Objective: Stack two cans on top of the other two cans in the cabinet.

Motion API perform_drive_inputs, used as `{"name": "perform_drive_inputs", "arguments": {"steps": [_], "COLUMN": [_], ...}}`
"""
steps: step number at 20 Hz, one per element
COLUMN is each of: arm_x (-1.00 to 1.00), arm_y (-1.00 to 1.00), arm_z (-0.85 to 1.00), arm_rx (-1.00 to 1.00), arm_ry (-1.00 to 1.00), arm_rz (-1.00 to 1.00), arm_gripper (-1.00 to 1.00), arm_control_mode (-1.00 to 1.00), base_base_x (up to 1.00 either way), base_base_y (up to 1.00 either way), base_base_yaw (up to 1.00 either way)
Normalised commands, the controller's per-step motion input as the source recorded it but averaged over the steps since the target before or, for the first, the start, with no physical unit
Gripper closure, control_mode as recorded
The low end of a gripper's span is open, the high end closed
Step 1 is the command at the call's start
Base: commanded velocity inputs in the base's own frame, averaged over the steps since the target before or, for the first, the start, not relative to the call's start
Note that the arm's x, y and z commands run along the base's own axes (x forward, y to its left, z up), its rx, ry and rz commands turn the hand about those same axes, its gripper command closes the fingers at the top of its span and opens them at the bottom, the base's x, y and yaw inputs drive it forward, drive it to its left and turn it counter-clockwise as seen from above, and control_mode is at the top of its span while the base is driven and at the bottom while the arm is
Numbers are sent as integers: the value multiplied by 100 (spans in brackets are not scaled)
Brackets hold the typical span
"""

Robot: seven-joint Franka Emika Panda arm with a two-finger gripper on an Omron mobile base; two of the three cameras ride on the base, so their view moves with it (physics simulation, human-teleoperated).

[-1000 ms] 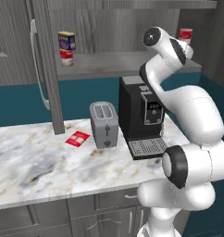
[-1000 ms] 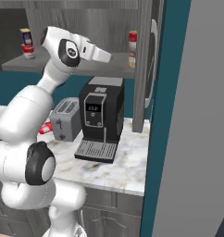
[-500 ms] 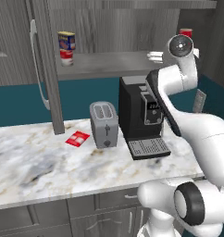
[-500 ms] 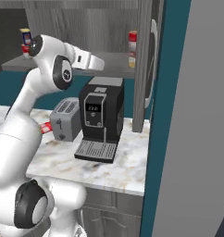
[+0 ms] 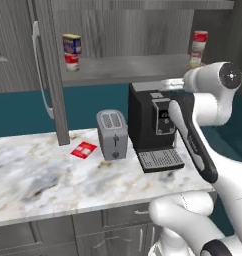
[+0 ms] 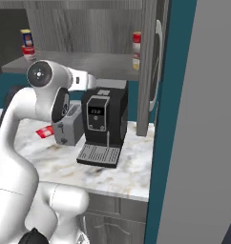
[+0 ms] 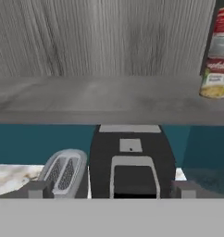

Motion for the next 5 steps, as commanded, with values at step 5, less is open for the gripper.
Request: {"name": "perform_drive_inputs", "arguments": {"steps": [5], "arm_x": [-46], "arm_y": [54], "arm_z": [-44], "arm_rx": [2], "arm_ry": [0], "arm_rz": [29], "arm_gripper": [-100], "arm_control_mode": [-100], "base_base_x": [0], "base_base_y": [0], "base_base_yaw": [0]}}
